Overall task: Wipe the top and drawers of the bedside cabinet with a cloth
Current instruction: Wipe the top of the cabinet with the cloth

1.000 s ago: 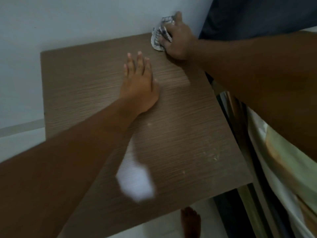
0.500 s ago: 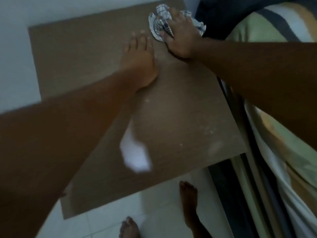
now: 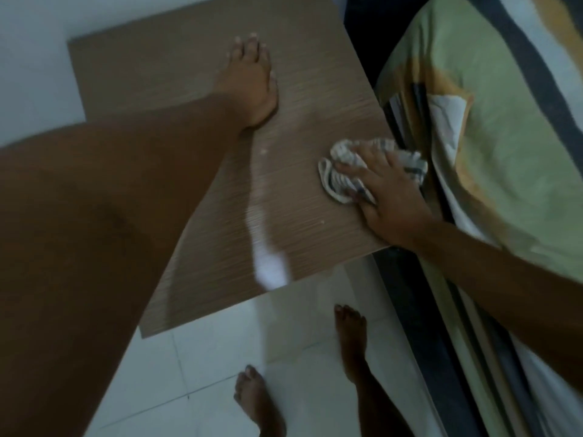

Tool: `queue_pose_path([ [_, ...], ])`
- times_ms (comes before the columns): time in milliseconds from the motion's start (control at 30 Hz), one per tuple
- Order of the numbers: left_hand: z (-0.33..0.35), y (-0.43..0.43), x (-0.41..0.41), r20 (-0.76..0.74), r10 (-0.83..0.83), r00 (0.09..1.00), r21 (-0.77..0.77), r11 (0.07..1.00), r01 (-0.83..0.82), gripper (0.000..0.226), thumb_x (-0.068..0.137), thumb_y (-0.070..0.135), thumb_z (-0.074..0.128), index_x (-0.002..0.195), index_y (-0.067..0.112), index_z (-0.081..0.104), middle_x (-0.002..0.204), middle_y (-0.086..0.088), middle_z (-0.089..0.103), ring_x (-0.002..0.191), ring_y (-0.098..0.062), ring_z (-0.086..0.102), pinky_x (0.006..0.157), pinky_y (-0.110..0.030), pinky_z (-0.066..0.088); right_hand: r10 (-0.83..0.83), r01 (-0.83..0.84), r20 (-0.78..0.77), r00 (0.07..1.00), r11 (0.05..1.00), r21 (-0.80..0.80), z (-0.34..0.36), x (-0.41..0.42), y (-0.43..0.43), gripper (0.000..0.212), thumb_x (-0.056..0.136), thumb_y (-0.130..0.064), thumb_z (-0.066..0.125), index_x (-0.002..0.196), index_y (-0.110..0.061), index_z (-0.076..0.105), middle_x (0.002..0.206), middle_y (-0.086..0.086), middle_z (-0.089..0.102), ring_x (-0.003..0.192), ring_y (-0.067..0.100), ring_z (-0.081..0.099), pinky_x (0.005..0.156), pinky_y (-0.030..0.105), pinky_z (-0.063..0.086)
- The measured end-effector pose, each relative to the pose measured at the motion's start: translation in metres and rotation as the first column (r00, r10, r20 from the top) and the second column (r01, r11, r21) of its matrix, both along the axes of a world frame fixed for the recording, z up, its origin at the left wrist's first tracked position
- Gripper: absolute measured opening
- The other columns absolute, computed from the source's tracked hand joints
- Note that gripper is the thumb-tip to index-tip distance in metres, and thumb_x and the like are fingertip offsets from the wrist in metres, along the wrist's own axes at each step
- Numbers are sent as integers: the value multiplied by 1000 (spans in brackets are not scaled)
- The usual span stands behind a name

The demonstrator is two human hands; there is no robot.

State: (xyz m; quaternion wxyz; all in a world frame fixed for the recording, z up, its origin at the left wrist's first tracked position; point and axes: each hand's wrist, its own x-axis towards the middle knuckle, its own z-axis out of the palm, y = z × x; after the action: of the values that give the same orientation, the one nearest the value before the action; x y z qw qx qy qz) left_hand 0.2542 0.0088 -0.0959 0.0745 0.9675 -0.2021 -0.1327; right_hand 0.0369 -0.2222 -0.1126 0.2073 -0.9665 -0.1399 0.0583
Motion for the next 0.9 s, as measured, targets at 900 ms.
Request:
queue_pose_path([
  [900, 0, 71, 25, 92, 174, 981, -163, 974, -157, 61, 107, 27, 31, 159, 1, 13, 168, -20, 0, 156, -38, -4, 127, -46, 2, -210, 92, 260, 942, 911, 403, 70, 180, 59, 42, 98, -8, 56, 139, -18, 57, 143, 3, 54, 130, 13, 53, 112, 28, 42],
])
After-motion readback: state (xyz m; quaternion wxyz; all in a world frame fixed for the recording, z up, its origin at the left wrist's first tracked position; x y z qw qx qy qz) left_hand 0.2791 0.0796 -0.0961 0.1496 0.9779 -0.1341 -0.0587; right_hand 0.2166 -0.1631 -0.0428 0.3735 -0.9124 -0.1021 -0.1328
